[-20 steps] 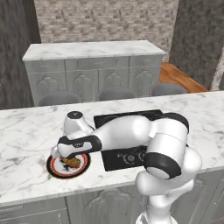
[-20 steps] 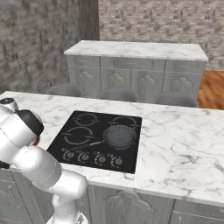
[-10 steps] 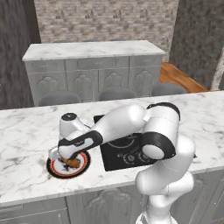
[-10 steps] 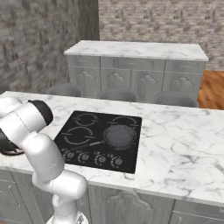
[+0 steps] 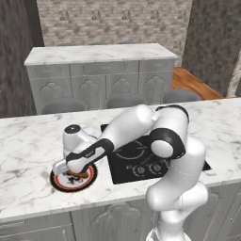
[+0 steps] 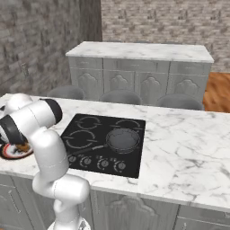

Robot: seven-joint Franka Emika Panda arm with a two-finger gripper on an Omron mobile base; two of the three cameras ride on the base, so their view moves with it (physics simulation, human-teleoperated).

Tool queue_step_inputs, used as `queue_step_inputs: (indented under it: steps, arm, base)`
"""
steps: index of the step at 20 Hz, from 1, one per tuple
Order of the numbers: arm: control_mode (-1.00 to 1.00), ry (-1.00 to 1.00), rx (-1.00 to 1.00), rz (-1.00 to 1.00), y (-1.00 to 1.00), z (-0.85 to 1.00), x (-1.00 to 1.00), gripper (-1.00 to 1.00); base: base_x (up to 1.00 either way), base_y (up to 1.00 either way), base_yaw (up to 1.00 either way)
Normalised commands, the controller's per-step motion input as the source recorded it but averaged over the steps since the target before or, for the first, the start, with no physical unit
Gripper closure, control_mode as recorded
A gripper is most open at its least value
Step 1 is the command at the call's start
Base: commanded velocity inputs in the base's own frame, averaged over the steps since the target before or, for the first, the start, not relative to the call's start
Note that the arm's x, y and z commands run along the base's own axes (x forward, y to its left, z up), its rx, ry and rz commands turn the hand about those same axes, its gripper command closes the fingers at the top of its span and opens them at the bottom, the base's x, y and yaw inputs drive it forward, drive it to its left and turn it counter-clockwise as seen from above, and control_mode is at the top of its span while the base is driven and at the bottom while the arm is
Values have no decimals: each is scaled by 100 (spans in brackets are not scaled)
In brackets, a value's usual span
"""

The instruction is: Pick the croissant and place it on the pan. Then turn on the stove to warm the croissant.

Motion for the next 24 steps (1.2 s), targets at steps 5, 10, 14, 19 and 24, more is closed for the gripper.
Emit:
queue_step_inputs:
  steps: [5,10,14,19,24]
  arm:
    - [-100,0,0,0,0,-20,0,100]
    - [-100,0,-1,0,0,-19,0,100]
    - [-100,-1,0,0,0,-12,-9,100]
    - [-100,-21,0,0,-2,14,-34,100]
    - [-100,-35,0,0,-17,44,-52,100]
  base:
    - [0,0,0]
    - [0,0,0]
    - [0,0,0]
    - [0,0,0]
    - [0,0,0]
